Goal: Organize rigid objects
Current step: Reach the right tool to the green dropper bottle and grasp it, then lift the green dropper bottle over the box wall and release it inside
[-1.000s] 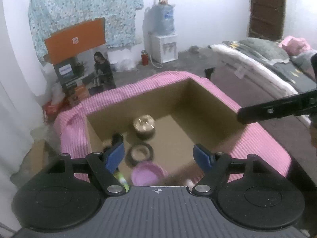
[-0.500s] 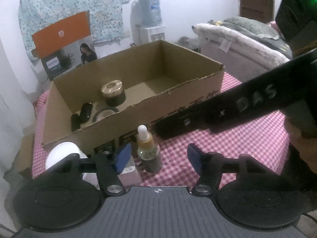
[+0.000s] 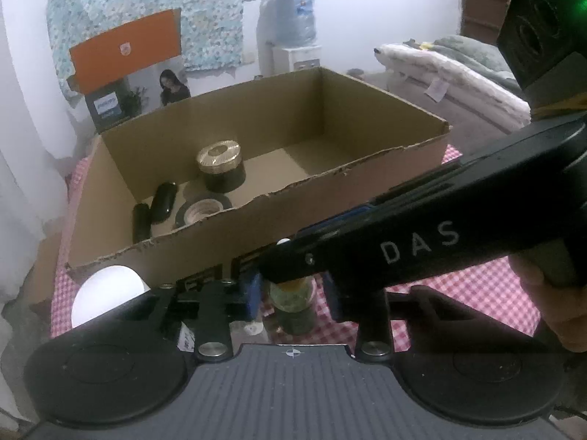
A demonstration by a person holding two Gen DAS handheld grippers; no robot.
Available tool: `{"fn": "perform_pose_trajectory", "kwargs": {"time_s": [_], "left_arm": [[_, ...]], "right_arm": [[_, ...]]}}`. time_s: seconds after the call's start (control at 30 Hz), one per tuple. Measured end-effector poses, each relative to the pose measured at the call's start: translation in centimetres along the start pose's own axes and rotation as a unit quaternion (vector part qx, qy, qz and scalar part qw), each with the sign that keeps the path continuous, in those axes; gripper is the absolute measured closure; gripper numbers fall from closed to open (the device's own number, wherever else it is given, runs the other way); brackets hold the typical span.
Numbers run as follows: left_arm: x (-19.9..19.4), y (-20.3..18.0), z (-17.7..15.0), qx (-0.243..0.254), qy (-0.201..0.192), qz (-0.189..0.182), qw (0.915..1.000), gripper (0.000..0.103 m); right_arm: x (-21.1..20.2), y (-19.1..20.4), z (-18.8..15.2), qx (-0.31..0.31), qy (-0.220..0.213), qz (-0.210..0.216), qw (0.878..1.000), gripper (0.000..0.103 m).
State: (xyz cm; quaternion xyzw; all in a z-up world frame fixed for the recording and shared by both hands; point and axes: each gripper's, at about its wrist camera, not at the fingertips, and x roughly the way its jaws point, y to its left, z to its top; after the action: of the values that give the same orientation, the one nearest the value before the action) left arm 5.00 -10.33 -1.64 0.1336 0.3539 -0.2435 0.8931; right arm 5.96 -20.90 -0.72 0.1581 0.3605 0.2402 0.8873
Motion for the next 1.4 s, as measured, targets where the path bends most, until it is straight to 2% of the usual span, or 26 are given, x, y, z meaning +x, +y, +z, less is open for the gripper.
{"fn": "perform_pose_trajectory", "kwargs": {"time_s": [0.07, 0.17, 0.33, 0.53, 0.63, 0.83, 0.97, 1.1, 1.4], "left_arm": [[0.1, 0.0, -0.1, -0.001, -0.001, 0.004, 1.0, 0.079], [0.0, 0.0, -0.1, -0.006, -0.002, -0.001, 1.0, 0.083], [-0.4, -0.7, -0.1, -0.005, -0.008, -0.016, 0.9998, 0.084], [-0.7, -2.2, -0.3, 0.002, -0.013, -0.053, 0.9985, 0.084], [-0.9, -2.9, -0.7, 0.017, -0.019, -0.06, 0.9978, 0.082], [-0.6, -3.3, -0.9, 0.041, -0.027, -0.052, 0.9974, 0.076], [0.2, -3.3, -1.0, 0.045, -0.015, -0.05, 0.9976, 0.071], [1.1, -3.3, -1.4, 0.044, 0.003, -0.047, 0.9979, 0.071], [1.5, -3.2, -1.8, 0.046, 0.005, -0.048, 0.9977, 0.07]], "right_arm": [[0.2, 0.0, 0.1, -0.003, 0.001, 0.001, 1.0, 0.079], [0.0, 0.1, 0.1, -0.008, -0.001, -0.001, 1.0, 0.081], [-0.9, 0.2, -0.1, -0.014, -0.004, -0.014, 1.0, 0.083], [-3.0, -0.5, -1.0, -0.002, 0.0, -0.033, 0.999, 0.084], [-3.9, -1.0, -1.5, 0.004, 0.001, -0.037, 0.999, 0.084], [-4.3, -1.0, -1.6, -0.005, 0.0, -0.045, 0.999, 0.084], [-3.9, -0.8, -1.5, -0.012, 0.006, -0.044, 0.999, 0.082], [-3.5, -0.5, -1.4, -0.019, 0.012, -0.044, 0.999, 0.079], [-2.3, -0.5, -1.3, -0.03, 0.032, -0.046, 0.998, 0.077]]}}
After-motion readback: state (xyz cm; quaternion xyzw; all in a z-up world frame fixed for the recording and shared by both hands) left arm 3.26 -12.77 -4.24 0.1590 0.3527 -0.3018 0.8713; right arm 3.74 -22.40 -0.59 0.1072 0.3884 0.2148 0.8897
